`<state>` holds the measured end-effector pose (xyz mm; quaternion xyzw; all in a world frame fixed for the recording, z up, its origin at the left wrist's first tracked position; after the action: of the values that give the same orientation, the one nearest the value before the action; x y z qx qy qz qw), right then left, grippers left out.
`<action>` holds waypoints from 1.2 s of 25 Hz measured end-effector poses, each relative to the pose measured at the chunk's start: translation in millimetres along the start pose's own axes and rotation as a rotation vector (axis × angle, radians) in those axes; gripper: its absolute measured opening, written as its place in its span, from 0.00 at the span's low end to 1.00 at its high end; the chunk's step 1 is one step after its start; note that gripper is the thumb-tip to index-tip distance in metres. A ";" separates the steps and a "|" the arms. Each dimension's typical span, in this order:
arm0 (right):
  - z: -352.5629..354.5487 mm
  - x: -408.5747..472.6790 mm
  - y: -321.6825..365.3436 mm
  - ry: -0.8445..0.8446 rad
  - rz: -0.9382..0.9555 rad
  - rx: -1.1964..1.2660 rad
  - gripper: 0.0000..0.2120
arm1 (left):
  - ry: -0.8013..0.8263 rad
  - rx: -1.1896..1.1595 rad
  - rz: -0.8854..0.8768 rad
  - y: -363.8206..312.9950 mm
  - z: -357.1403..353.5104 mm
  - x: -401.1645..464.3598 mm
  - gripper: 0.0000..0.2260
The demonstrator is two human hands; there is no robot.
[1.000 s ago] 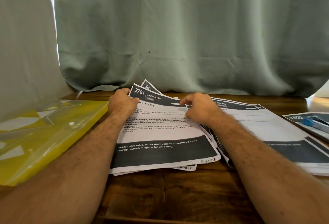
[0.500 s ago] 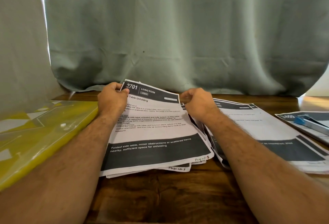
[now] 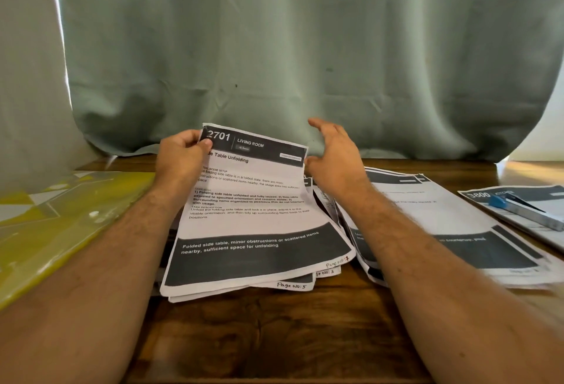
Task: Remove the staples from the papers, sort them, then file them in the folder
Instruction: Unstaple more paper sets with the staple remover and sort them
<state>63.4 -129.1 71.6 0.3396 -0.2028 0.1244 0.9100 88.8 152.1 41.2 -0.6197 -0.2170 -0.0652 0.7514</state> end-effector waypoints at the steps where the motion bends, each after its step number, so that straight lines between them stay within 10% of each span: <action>1: -2.5 -0.4 4.8 0.014 0.038 -0.031 0.34 | 0.039 -0.016 -0.022 -3.9 -5.9 -1.6 0.07; 11: -45.9 -5.4 23.7 0.301 0.177 -0.109 0.07 | 0.461 -0.175 -0.113 -18.4 -45.9 -13.0 0.08; 14: -49.2 -9.7 22.3 0.396 0.141 -0.149 0.04 | 0.341 -0.120 -0.011 -6.6 -38.9 -6.3 0.15; 17: -60.6 -17.7 20.8 0.535 0.120 -0.237 0.05 | 0.142 0.466 0.089 14.9 -16.2 5.2 0.06; 19: -66.1 -20.5 19.6 0.571 0.112 -0.265 0.05 | 0.191 0.643 0.223 36.3 -15.9 7.5 0.18; 30: -69.1 -22.9 23.8 0.597 0.093 -0.213 0.04 | 0.135 0.599 0.197 41.6 -12.4 17.6 0.30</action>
<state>54.1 -67.4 27.3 0.1810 0.0461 0.2383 0.9530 122.8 152.5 9.2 -0.3835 -0.1152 0.0337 0.9157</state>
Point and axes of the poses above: each hand's wrist, its own x-axis towards the middle knuckle, its own z-axis out of the back of the hand, y = z × x, the point moved 9 cm from there along x, towards the middle knuckle, and after that the axes turned 13 degrees about y, right-handed, at the moved point
